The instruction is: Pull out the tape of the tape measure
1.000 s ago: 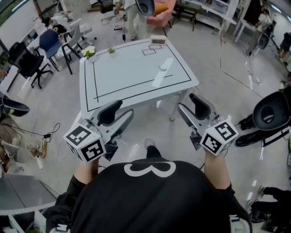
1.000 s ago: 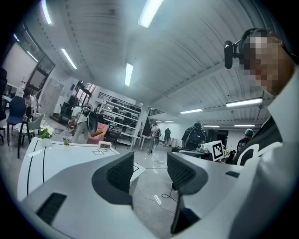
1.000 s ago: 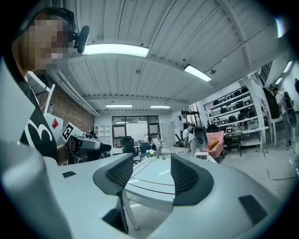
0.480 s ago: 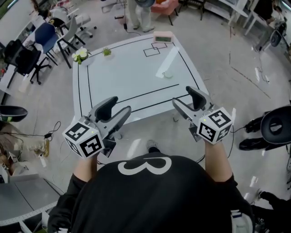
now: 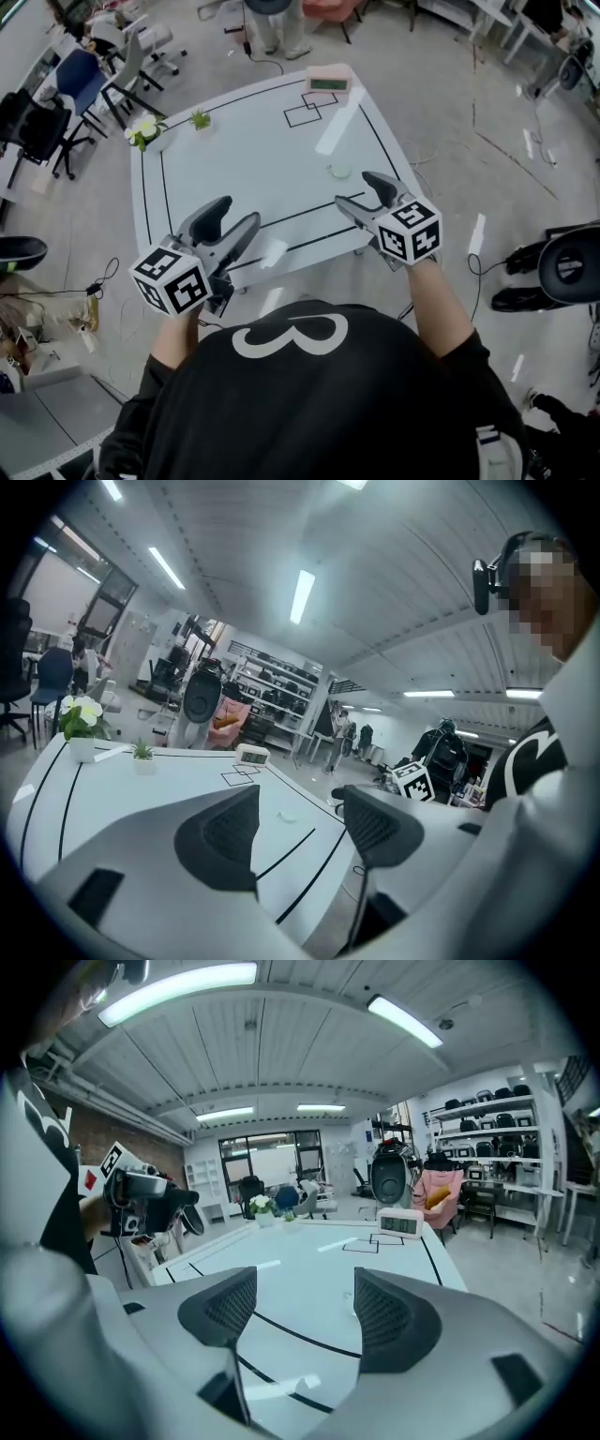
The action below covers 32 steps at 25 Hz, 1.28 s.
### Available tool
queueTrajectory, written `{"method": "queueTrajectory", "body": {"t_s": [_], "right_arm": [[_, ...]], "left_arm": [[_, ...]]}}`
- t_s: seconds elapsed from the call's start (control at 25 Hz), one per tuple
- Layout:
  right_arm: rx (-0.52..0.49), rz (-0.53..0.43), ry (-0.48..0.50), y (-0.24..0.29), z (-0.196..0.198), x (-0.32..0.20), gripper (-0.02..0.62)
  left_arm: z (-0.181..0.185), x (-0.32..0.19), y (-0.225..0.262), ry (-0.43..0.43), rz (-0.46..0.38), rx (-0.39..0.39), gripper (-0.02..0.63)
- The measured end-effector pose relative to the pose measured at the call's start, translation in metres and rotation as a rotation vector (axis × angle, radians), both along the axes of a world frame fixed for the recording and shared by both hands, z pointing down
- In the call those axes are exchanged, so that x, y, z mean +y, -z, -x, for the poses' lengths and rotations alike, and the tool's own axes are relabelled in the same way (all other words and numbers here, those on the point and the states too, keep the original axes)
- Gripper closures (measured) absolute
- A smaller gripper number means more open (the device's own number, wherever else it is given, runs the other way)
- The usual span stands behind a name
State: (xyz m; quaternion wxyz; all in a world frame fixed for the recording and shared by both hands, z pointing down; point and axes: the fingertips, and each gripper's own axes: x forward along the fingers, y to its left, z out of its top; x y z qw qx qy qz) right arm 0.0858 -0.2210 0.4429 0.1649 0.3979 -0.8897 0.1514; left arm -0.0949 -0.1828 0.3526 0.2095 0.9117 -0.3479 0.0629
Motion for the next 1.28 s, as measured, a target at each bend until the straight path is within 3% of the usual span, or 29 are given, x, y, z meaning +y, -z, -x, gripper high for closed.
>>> {"method": "queueTrajectory", "body": {"t_s": [0.24, 0.44, 1.0, 1.28], "right_arm": [[0.127, 0.042, -0.016, -0.05, -0.006, -0.037, 0.279], [0.112, 0.107, -0.023, -0.075, -0.008, -0.057, 0.279], [0.191, 0.23, -0.082, -0.125, -0.014, -0.093, 0.299], [0.263, 0.24, -0.097, -0.14, -0.014, -0.1, 0.319]], "left_arm": [[0.001, -0.019, -0.016, 0.024, 0.02, 0.005, 0.337], [0.006, -0.02, -0.028, 0.042, 0.042, 0.019, 0.337], [0.023, -0.048, -0.047, 0.036, 0.102, 0.034, 0.337], [0.031, -0.062, -0.054, 0.051, 0.112, 0.034, 0.337]]}}
